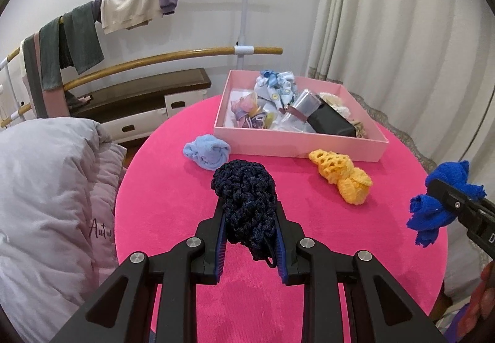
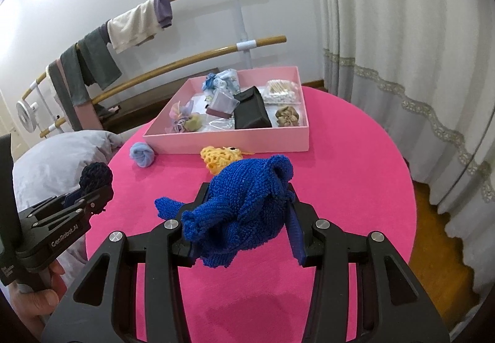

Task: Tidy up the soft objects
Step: 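Carry the navy ball and blue knit toy into the pink box with both grippers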

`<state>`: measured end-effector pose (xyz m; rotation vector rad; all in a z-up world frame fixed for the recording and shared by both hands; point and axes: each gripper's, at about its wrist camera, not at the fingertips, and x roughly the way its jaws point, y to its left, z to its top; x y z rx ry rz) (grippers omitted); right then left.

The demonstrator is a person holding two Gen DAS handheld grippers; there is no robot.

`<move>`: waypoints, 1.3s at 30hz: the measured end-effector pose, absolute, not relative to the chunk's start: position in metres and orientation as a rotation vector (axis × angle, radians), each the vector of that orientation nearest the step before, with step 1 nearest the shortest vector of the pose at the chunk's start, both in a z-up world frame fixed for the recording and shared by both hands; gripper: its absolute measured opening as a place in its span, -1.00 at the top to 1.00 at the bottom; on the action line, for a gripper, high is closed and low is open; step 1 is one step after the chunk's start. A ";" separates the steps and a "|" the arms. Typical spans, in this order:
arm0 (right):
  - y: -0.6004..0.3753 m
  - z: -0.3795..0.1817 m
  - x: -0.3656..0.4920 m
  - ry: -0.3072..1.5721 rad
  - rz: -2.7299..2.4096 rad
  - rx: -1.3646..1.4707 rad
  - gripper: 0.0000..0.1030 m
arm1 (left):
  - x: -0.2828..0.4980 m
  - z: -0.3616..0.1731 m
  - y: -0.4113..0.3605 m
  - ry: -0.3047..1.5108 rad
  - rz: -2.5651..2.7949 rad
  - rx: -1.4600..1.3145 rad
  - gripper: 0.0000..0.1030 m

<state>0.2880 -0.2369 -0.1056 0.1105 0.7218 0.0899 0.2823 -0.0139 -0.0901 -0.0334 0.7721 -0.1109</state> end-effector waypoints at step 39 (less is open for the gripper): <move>-0.250 -0.052 0.559 0.784 0.091 0.007 0.17 | 0.633 -0.041 -0.081 0.773 -0.141 0.016 0.54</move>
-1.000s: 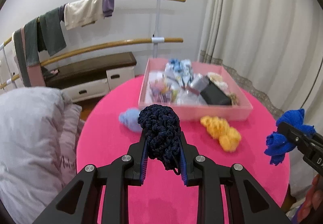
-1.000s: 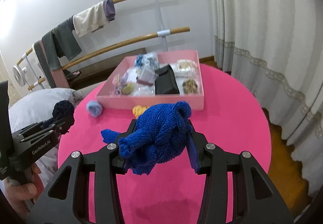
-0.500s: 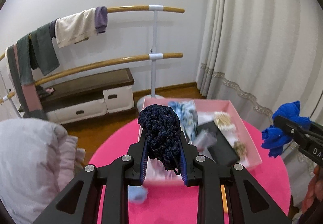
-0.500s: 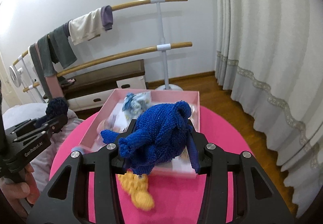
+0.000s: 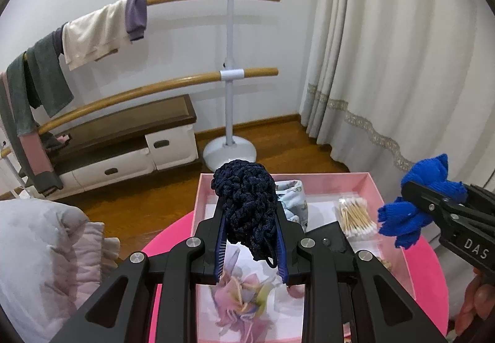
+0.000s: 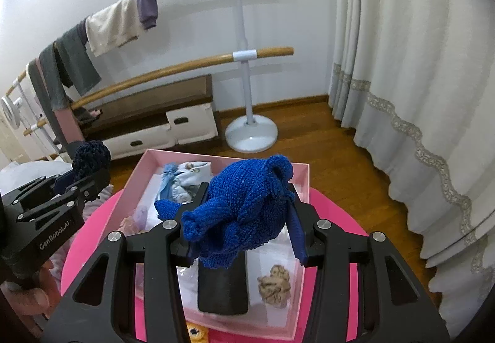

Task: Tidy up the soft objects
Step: 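Carry the navy ball and blue knit toy into the pink box with both grippers, then open both grippers and withdraw them from the pink box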

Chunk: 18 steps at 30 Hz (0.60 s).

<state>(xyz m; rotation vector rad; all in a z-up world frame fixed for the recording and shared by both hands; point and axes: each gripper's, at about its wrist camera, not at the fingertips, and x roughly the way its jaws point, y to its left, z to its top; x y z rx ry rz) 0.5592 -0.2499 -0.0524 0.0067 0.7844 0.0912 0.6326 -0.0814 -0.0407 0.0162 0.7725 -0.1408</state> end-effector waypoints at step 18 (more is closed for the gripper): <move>-0.260 -0.082 0.591 0.855 0.067 0.035 -0.26 | 0.716 -0.080 -0.095 0.845 -0.124 0.034 -0.44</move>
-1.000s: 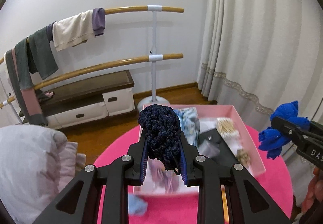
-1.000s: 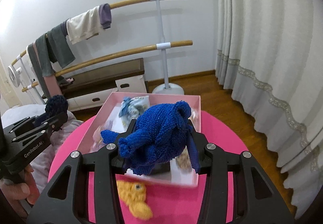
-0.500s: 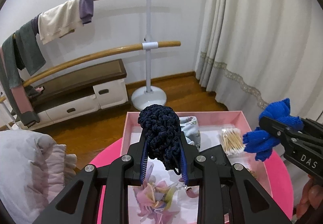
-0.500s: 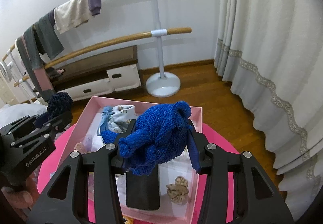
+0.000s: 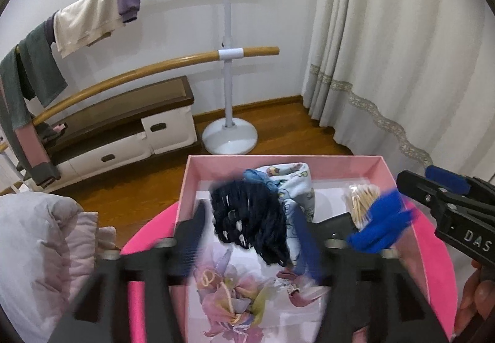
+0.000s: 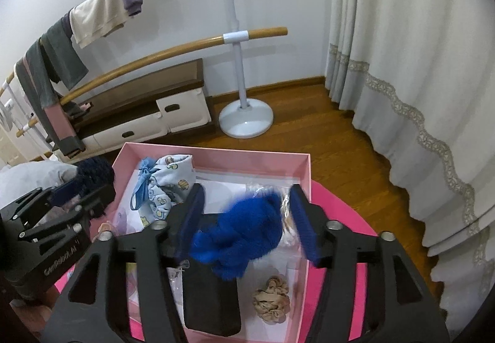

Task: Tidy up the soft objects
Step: 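Open both grippers and withdraw them from the pink box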

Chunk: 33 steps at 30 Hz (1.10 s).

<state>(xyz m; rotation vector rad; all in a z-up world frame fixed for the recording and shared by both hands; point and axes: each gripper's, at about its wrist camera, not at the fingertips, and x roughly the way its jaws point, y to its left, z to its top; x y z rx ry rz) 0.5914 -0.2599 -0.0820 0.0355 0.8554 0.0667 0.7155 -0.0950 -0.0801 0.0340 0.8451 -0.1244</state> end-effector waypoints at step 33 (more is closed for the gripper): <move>-0.243 0.006 0.388 0.562 0.048 0.092 -1.00 | 0.434 -0.034 -0.031 0.572 -0.083 -0.053 -1.00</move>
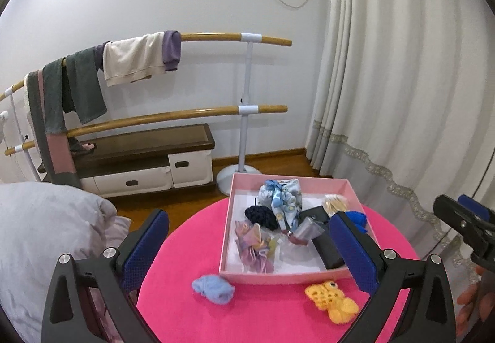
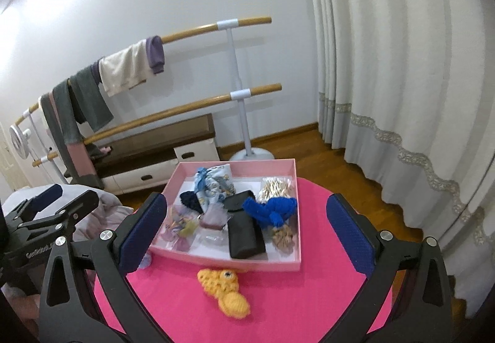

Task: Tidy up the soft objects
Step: 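Open both grippers and withdraw them from the pink box, then grasp the light blue cloth with the left gripper while the right grasps the yellow crochet toy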

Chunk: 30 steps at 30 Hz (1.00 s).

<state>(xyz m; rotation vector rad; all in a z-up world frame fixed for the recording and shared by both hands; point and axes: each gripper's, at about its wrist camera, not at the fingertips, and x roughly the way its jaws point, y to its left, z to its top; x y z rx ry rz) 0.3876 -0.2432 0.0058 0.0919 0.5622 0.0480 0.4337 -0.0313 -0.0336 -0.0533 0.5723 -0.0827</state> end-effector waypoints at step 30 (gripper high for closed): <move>-0.211 -0.037 0.252 0.537 0.105 0.113 -1.00 | 0.250 -0.044 -0.033 0.633 0.019 -0.026 -1.00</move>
